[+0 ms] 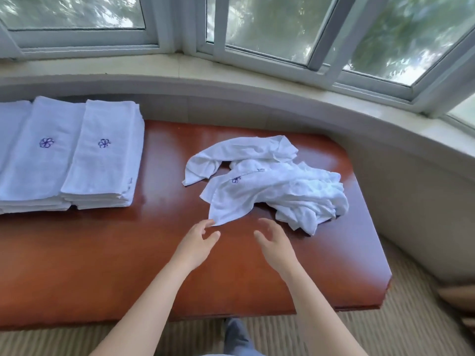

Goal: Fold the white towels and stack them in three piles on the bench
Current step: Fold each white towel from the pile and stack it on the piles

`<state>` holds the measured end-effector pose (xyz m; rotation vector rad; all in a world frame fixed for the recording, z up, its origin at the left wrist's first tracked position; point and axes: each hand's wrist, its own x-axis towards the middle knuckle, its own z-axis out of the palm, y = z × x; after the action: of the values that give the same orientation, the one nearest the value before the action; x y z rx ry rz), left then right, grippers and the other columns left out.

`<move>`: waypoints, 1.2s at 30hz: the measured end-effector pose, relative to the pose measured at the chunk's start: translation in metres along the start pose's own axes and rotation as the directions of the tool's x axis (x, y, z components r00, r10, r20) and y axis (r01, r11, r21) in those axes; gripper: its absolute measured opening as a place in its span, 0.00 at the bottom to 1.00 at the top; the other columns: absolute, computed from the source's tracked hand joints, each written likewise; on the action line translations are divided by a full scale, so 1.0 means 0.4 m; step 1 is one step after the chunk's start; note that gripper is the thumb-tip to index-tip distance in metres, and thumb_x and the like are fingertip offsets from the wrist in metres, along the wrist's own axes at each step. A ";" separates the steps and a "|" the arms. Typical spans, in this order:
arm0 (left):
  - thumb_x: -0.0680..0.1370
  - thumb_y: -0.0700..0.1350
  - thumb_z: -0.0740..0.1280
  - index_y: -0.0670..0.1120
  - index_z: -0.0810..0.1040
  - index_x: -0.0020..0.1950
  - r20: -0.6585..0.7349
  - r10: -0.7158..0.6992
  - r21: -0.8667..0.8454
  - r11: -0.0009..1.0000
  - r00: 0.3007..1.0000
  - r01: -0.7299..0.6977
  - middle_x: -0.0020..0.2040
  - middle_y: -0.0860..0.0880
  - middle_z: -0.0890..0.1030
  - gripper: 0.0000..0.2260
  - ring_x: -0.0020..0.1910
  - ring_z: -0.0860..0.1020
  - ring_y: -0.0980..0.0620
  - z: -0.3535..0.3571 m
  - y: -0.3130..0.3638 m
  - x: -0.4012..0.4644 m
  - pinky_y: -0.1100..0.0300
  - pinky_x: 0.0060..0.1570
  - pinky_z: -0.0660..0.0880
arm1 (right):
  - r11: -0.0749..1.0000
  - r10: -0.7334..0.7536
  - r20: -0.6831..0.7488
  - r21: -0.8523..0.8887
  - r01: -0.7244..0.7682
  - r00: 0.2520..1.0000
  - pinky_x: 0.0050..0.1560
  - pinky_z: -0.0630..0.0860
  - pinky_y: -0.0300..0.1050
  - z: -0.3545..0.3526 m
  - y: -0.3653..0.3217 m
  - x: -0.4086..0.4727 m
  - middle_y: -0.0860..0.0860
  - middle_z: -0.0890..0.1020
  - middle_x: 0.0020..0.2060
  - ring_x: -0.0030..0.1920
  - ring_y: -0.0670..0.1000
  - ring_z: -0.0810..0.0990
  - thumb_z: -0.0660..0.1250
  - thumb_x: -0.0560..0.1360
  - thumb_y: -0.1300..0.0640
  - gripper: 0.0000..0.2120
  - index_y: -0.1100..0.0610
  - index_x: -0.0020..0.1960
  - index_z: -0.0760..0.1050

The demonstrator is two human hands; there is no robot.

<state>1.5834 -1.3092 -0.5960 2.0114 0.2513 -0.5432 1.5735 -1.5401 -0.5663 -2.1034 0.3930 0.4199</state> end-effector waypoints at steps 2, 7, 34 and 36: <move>0.82 0.55 0.65 0.57 0.73 0.73 0.016 -0.046 0.002 0.999 0.999 0.046 0.71 0.59 0.73 0.19 0.69 0.72 0.58 0.055 0.046 0.066 0.56 0.67 0.70 | 0.998 0.042 0.023 0.041 -0.043 0.999 0.69 0.71 0.47 -0.052 0.029 0.079 0.39 0.73 0.69 0.67 0.39 0.70 0.66 0.79 0.45 0.21 0.40 0.72 0.71; 0.81 0.57 0.66 0.61 0.73 0.71 0.089 -0.200 -0.090 0.974 0.976 0.208 0.67 0.63 0.74 0.18 0.66 0.74 0.60 0.178 0.154 0.212 0.59 0.59 0.70 | 0.983 0.145 0.102 0.096 -0.155 0.984 0.66 0.73 0.47 -0.166 0.085 0.252 0.42 0.75 0.65 0.67 0.42 0.72 0.66 0.80 0.47 0.21 0.42 0.72 0.71; 0.85 0.46 0.64 0.48 0.78 0.69 0.140 -0.485 -0.820 0.432 0.863 0.375 0.63 0.48 0.79 0.13 0.64 0.79 0.50 0.327 0.386 0.596 0.52 0.68 0.75 | 0.661 0.350 0.418 0.524 -0.537 0.838 0.64 0.75 0.47 -0.204 0.135 0.562 0.50 0.79 0.58 0.61 0.52 0.79 0.62 0.83 0.59 0.21 0.46 0.74 0.70; 0.85 0.45 0.63 0.48 0.77 0.70 0.134 -0.479 -0.802 0.463 0.868 0.379 0.64 0.48 0.79 0.14 0.64 0.79 0.50 0.317 0.388 0.590 0.51 0.68 0.75 | 0.543 0.359 0.398 0.646 -0.536 0.844 0.69 0.73 0.48 -0.191 0.132 0.560 0.54 0.79 0.63 0.65 0.53 0.78 0.62 0.83 0.63 0.21 0.52 0.74 0.71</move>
<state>1.8179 -1.5070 -0.6382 1.0303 0.9360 -0.4908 1.7613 -1.6581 -0.6643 -1.1032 0.8324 0.6561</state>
